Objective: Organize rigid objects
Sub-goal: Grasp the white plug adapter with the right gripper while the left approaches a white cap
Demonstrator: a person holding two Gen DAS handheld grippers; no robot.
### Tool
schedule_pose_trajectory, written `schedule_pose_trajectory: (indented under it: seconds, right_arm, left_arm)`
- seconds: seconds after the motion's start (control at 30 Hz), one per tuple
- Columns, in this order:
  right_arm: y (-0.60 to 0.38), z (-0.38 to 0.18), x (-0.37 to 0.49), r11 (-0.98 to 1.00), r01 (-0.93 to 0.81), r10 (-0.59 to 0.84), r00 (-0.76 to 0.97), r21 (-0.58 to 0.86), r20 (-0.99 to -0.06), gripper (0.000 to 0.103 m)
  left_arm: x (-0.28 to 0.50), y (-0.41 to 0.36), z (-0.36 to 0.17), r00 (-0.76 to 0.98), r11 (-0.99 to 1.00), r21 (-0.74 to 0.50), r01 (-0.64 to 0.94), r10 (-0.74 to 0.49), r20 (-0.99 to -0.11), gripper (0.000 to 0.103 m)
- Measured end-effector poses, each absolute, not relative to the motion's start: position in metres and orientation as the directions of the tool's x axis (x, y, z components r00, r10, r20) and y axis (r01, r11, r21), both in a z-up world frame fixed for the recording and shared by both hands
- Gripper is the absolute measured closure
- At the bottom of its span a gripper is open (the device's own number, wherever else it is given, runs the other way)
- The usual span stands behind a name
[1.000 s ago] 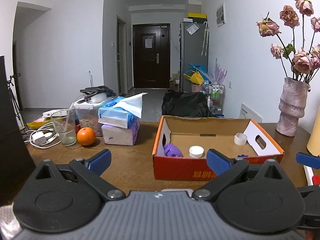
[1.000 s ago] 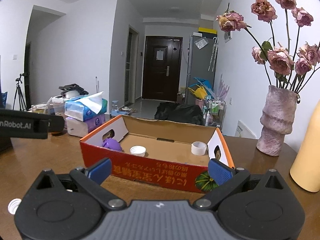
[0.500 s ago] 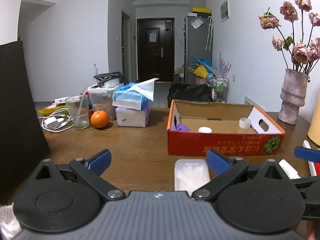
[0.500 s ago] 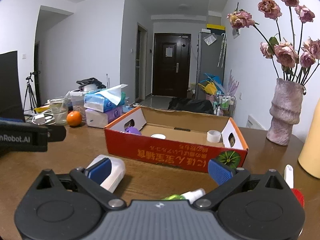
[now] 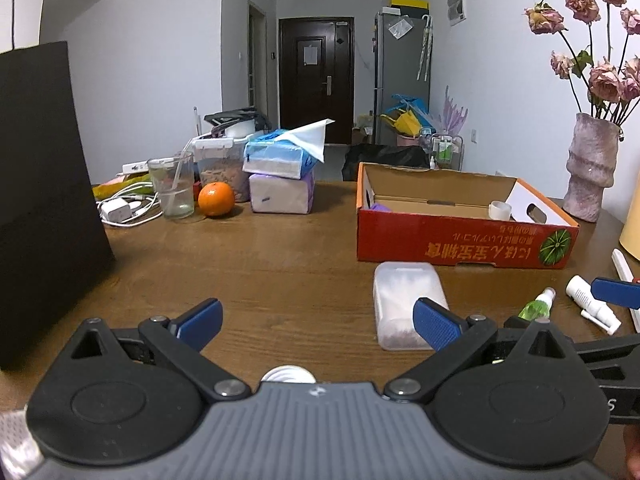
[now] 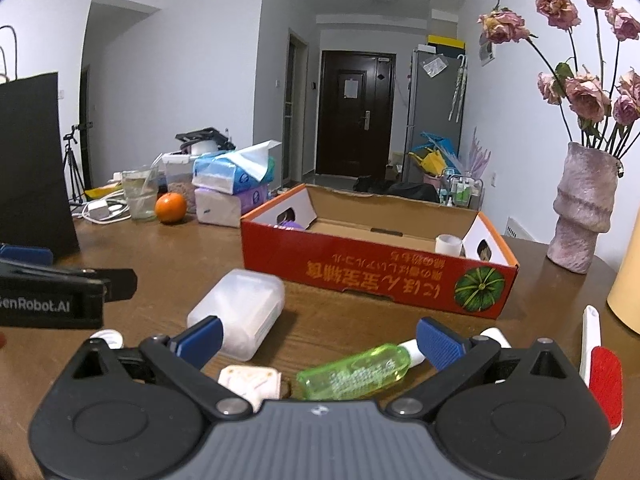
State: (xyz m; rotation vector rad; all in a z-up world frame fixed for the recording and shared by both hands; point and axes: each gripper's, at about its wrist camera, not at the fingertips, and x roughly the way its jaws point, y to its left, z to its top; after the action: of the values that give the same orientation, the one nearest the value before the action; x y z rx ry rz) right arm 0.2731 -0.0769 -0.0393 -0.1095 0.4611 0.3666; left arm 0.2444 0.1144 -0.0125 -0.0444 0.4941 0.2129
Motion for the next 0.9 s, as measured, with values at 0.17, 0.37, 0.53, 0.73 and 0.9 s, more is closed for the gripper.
schedule_pose_trajectory:
  seconds: [0.17,0.37,0.53,0.73,0.9]
  right_arm:
    - [-0.07,-0.046,0.266,0.921,-0.388,0.328,0.818,-0.032,-0.473,0.0]
    - [-0.063,-0.055,0.26,0.908,-0.415,0.336,0.798,-0.051,-0.5,0.002]
    - [-0.059,-0.059,0.256,0.897,-0.439,0.348,0.782,-0.06,-0.517,0.006]
    - [-0.055,-0.063,0.258,0.887,-0.457,0.36,0.764,-0.056,-0.536,0.015]
    - [-0.051,-0.069,0.26,0.875,-0.481,0.378,0.739,-0.046,-0.558,0.032]
  left_arm:
    - [0.237,0.12,-0.02,0.851,0.978,0.001,-0.209,0.182,-0.492,0.0]
    - [0.231,0.121,-0.029,0.834,0.985,0.008,-0.175,0.152,-0.53,0.0]
    - [0.231,0.121,-0.035,0.818,0.986,0.009,-0.167,0.144,-0.557,0.0]
    - [0.231,0.124,-0.038,0.812,0.985,0.0,-0.171,0.14,-0.567,0.0]
    - [0.233,0.127,-0.041,0.803,0.983,-0.009,-0.181,0.143,-0.579,0.0]
